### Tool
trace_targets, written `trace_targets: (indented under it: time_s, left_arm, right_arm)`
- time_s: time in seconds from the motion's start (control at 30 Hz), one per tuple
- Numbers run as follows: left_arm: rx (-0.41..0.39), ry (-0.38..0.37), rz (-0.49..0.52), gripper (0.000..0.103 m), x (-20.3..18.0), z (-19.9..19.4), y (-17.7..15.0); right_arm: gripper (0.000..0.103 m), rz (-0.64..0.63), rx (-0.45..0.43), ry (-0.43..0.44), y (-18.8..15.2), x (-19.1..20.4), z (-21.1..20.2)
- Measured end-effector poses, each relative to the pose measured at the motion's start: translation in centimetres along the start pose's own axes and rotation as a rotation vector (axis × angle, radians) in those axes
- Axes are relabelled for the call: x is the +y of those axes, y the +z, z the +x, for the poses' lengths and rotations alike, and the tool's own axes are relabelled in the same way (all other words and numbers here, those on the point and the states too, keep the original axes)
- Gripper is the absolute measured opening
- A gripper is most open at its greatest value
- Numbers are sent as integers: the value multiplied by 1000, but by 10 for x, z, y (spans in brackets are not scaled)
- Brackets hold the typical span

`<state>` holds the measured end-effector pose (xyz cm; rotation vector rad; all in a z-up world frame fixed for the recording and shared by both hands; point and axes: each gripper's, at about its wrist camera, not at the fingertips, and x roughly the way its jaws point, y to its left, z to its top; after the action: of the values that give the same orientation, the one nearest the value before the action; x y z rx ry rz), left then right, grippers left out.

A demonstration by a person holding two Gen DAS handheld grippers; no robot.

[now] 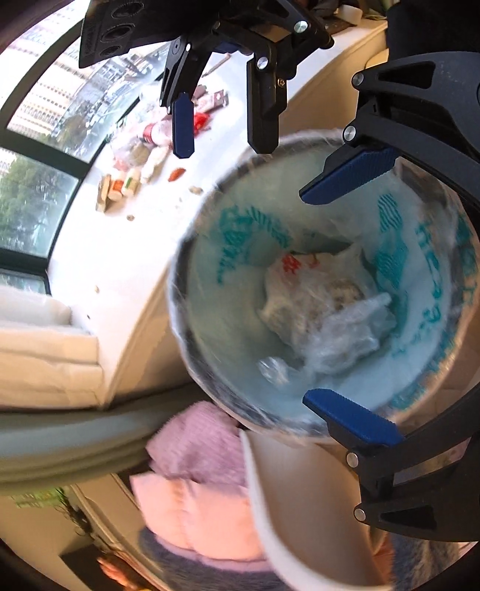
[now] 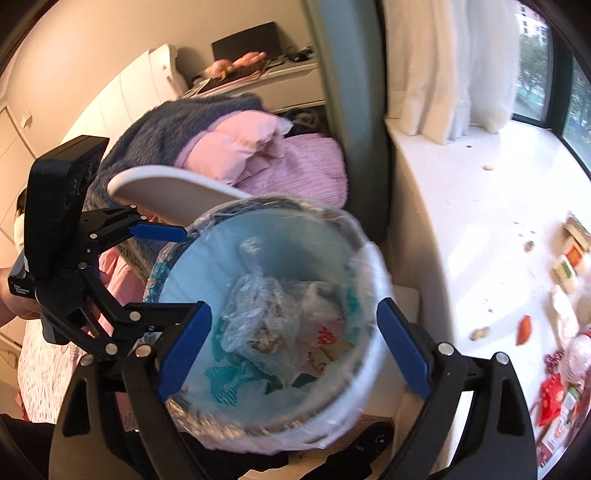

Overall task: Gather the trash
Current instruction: 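Move both tools back toward the bottles and bags on the sill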

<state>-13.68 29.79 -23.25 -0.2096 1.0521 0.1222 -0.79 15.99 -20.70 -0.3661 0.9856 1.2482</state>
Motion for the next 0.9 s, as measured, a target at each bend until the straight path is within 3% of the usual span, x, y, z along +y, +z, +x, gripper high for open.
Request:
trace_targets:
  time_s: [0.5, 0.9]
  left_arm:
    - [-60, -110, 219, 97, -98, 9, 83]
    - [-70, -201, 306, 97, -179, 45, 152]
  right_arm:
    - [88, 201, -141, -205, -38, -94, -100]
    - [88, 348, -205, -348, -77, -191, -177]
